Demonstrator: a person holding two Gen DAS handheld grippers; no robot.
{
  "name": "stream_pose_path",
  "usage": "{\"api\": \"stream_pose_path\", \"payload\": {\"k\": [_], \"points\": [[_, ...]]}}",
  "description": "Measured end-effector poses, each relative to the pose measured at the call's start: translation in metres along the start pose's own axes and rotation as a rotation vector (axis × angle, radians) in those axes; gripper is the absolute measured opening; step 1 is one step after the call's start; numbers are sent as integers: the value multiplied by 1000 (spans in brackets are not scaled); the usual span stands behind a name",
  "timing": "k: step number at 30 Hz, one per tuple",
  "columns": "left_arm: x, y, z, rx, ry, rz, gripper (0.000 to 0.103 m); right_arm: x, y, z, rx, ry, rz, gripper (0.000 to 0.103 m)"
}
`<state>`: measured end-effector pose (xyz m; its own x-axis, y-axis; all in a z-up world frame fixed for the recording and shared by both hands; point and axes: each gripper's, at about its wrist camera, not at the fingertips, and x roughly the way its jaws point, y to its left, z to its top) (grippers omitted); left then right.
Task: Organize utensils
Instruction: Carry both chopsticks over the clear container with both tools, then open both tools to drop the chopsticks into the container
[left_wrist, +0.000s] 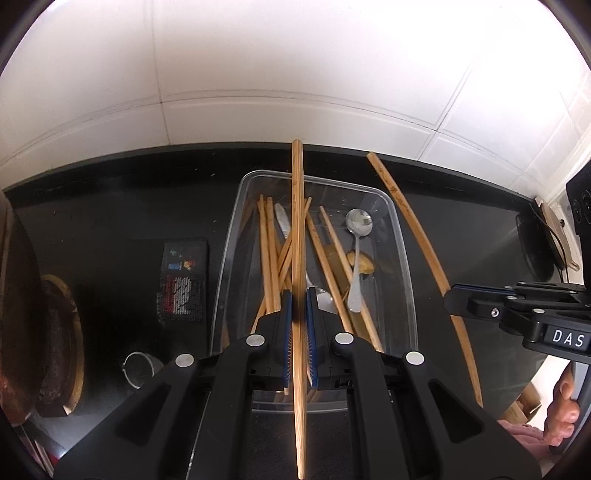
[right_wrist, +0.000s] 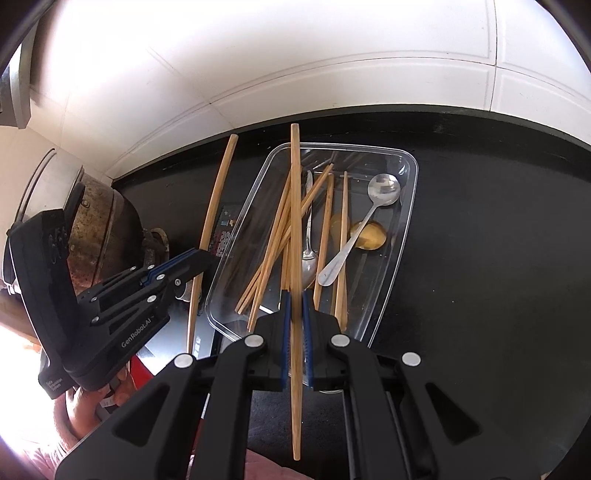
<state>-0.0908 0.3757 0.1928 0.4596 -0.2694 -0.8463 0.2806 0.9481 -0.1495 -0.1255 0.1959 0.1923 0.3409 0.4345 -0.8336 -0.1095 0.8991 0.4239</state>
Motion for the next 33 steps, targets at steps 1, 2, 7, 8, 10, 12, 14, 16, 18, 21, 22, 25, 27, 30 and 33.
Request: {"api": "stream_pose_path", "payload": {"k": [1, 2, 7, 8, 10, 12, 14, 16, 18, 21, 22, 25, 27, 30, 33], "points": [[1, -1, 0, 4, 1, -1, 6, 0, -1, 0, 2, -2, -3, 7], [3, -1, 1, 9, 4, -2, 6, 1, -1, 1, 4, -3, -5, 7], [14, 2, 3, 5, 23, -7, 6, 8, -7, 6, 19, 9, -17, 7], [17, 4, 4, 5, 28, -6, 6, 11, -9, 8, 22, 15, -20, 7], [20, 5, 6, 2, 34, -8, 6, 17, -11, 10, 28, 27, -23, 7], [25, 7, 9, 0, 43, -10, 6, 22, -12, 13, 30, 38, -24, 7], [31, 10, 10, -5, 54, -11, 6, 30, -12, 17, 28, 54, -26, 7], [36, 12, 11, -8, 67, -12, 6, 37, -12, 21, 28, 68, -28, 7], [41, 14, 13, -15, 78, -12, 6, 41, -14, 24, 33, 70, -32, 7], [47, 19, 15, -25, 87, -9, 6, 45, -16, 29, 40, 73, -43, 7], [48, 21, 16, -29, 90, -8, 6, 47, -17, 30, 42, 79, -44, 7], [49, 22, 17, -40, 94, 5, 6, 57, -19, 30, 46, 110, -55, 7], [49, 26, 19, -48, 92, 30, 24, 60, -19, 30, 43, 119, -69, 8], [34, 33, 25, -90, 34, 69, 96, 57, -13, 30, -3, 113, -124, 73], [20, 38, 33, -106, 1, 115, 96, 33, -4, 25, -110, -4, -222, 95]]}}
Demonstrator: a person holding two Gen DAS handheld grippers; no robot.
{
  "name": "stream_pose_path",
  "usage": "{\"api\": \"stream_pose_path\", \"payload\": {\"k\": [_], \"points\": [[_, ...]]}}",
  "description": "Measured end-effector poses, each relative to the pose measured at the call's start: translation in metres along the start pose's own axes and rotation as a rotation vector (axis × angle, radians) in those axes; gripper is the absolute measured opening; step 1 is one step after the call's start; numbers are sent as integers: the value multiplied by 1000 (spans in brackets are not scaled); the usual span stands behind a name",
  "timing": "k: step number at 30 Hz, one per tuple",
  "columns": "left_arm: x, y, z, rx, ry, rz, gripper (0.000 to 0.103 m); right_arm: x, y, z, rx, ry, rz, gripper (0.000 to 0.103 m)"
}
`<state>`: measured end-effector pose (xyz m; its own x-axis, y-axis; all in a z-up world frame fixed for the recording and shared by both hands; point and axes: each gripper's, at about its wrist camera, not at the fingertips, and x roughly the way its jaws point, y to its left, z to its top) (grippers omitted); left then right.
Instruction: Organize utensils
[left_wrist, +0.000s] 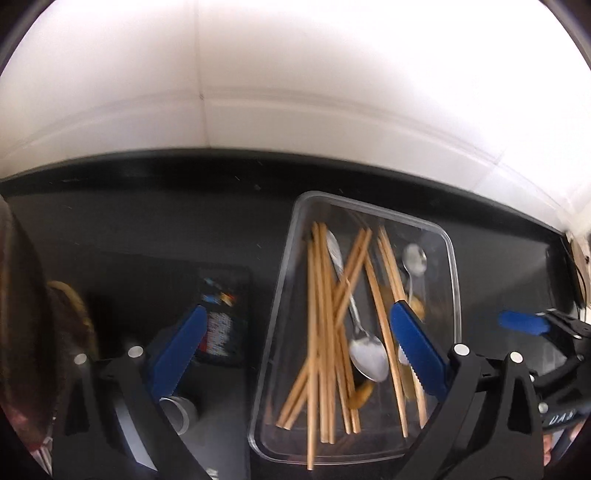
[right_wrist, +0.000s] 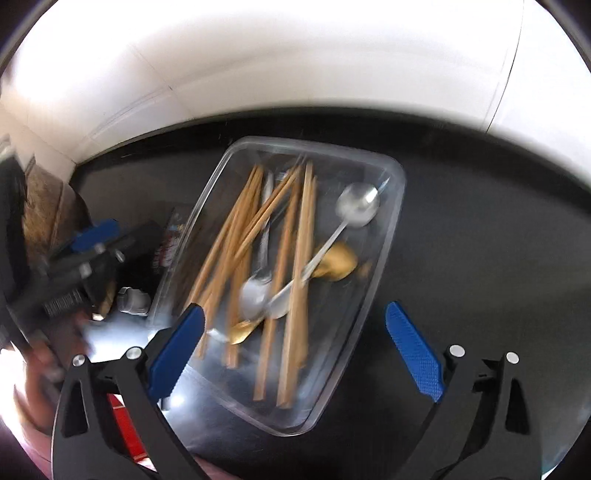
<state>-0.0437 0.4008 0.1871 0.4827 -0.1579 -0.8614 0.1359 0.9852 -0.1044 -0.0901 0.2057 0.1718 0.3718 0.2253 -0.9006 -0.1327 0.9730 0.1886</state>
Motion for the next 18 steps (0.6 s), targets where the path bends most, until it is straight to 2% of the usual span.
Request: {"api": "stream_pose_path", "payload": {"k": [3, 7, 12, 18], "points": [[-5, 1, -1, -14, 11, 20, 97, -16, -5, -9, -56, -63, -120, 96], [-7, -9, -13, -10, 48, -21, 96, -24, -25, -37, -54, -76, -203, 96], [-15, -51, -39, 71, 67, -22, 96, -28, -41, -64, -80, -73, -327, 96], [-13, -105, -71, 158, 97, 4, 97, -46, -56, -91, -40, -90, -305, 96]]}}
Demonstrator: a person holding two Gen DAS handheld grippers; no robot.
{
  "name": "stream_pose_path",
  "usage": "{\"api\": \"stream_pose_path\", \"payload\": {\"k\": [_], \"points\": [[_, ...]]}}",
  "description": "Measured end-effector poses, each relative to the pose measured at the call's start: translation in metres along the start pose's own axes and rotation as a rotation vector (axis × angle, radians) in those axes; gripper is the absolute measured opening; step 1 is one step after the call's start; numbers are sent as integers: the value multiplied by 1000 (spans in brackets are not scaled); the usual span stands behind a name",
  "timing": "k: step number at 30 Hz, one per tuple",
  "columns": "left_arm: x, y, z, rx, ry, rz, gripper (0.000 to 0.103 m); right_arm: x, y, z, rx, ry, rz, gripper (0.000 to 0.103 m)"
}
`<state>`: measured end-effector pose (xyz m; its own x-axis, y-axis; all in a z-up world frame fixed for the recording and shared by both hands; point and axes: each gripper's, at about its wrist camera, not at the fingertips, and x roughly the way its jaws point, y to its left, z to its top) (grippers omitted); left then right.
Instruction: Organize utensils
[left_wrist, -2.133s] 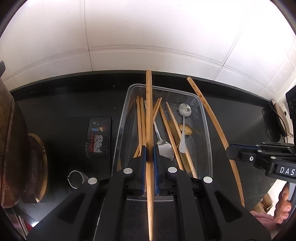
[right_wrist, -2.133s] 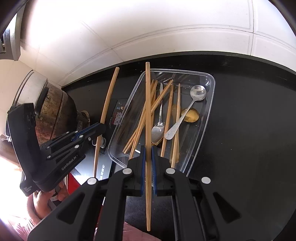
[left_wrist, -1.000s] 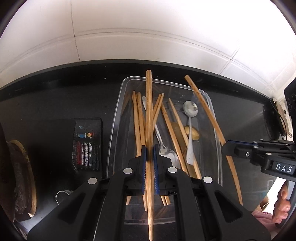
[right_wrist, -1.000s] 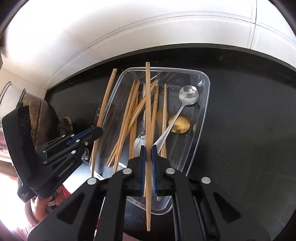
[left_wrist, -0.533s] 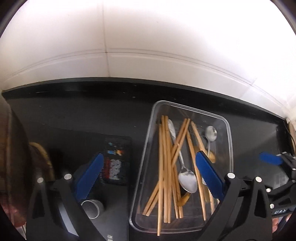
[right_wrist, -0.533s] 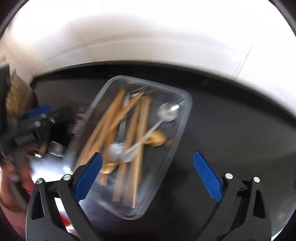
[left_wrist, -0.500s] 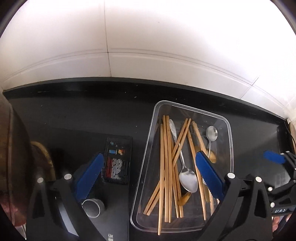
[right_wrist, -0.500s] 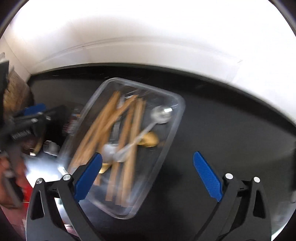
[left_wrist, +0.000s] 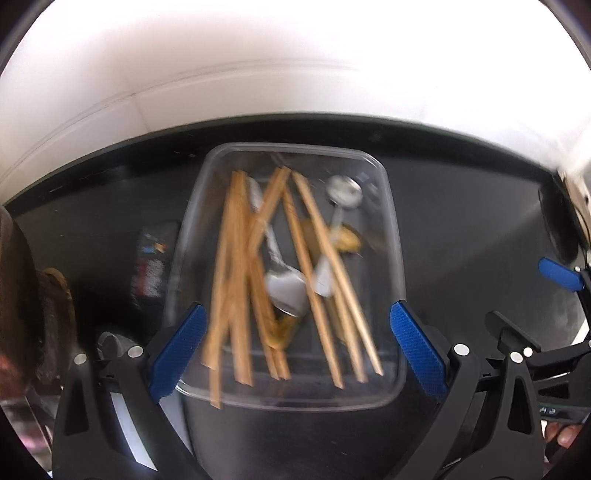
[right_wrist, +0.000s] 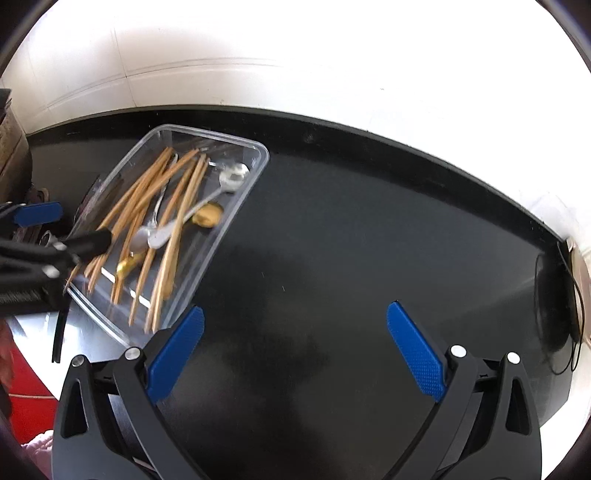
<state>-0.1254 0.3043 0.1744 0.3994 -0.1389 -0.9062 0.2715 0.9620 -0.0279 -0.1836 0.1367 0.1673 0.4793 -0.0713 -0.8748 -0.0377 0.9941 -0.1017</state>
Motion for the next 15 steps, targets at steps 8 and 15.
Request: {"api": "stream_pose_path", "payload": {"k": [8, 15], "points": [[-4, -80, -14, 71, 16, -43, 97, -6, -63, -32, 70, 32, -28, 96], [-5, -152, -10, 54, -9, -18, 97, -8, -162, -60, 174, 62, -41, 96]]}}
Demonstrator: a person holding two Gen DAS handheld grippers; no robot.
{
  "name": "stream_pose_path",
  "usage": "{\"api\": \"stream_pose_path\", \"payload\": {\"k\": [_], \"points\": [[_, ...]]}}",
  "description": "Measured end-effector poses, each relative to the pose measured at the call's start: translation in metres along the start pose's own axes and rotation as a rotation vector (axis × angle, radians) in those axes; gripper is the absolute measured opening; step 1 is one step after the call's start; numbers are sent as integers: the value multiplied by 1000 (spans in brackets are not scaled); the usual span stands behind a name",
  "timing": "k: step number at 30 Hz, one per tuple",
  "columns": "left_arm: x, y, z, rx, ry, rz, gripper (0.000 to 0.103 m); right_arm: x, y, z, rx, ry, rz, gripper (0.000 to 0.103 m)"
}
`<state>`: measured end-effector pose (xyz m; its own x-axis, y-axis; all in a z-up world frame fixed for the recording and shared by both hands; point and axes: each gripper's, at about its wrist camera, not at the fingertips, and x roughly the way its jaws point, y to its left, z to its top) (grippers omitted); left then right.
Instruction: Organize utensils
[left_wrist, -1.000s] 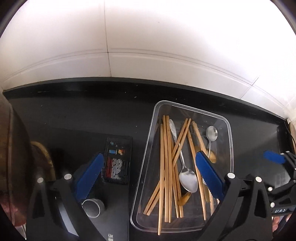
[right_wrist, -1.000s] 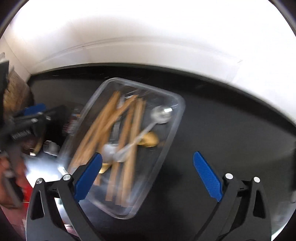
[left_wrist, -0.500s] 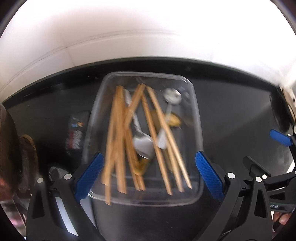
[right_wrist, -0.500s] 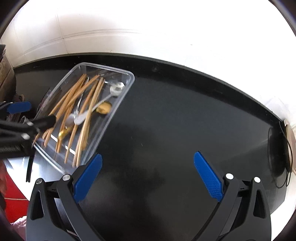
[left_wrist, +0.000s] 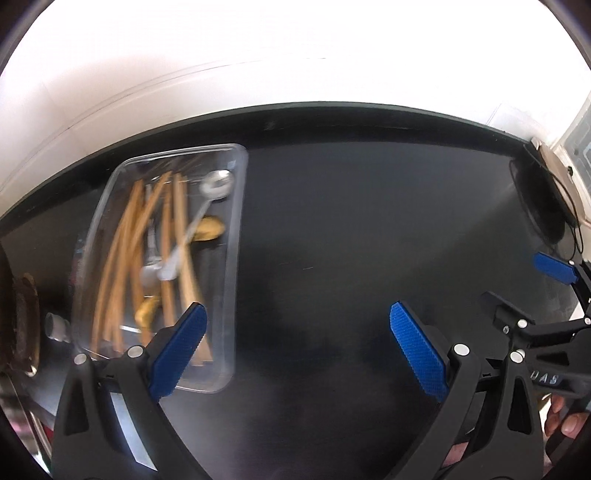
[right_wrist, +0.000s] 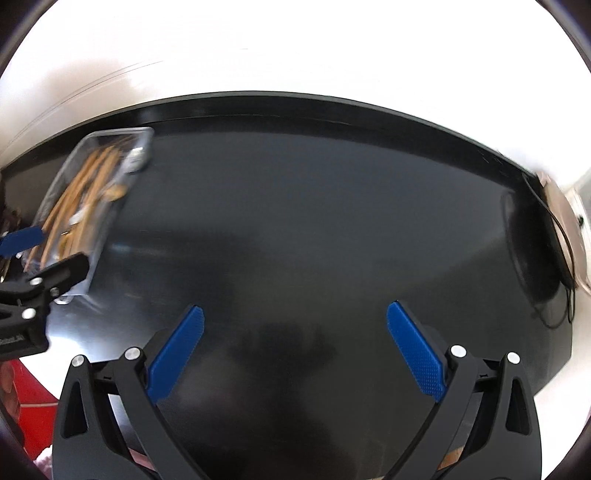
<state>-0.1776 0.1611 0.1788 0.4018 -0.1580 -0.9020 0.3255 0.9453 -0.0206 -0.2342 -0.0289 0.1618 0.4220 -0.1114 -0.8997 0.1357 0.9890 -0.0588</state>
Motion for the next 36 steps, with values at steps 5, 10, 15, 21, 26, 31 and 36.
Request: {"api": "stream_pose_path", "payload": {"k": [5, 10, 15, 21, 26, 31, 36], "points": [[5, -72, 4, 61, 7, 8, 97, 8, -73, -7, 94, 25, 34, 96], [18, -138, 9, 86, 26, -4, 97, 15, -136, -19, 109, 44, 43, 96], [22, -198, 14, 100, 21, -23, 97, 14, -208, -26, 149, 35, 28, 96], [22, -241, 10, 106, 55, 8, 97, 32, -265, -35, 204, 93, 73, 96], [26, -246, 7, 48, 88, 24, 97, 53, -284, -34, 247, 157, 127, 96], [26, -239, 8, 11, 89, 44, 97, 58, -274, -26, 224, 179, 167, 96], [22, -234, 7, -12, 90, 62, 97, 56, -260, -12, 161, 167, 180, 96]]}}
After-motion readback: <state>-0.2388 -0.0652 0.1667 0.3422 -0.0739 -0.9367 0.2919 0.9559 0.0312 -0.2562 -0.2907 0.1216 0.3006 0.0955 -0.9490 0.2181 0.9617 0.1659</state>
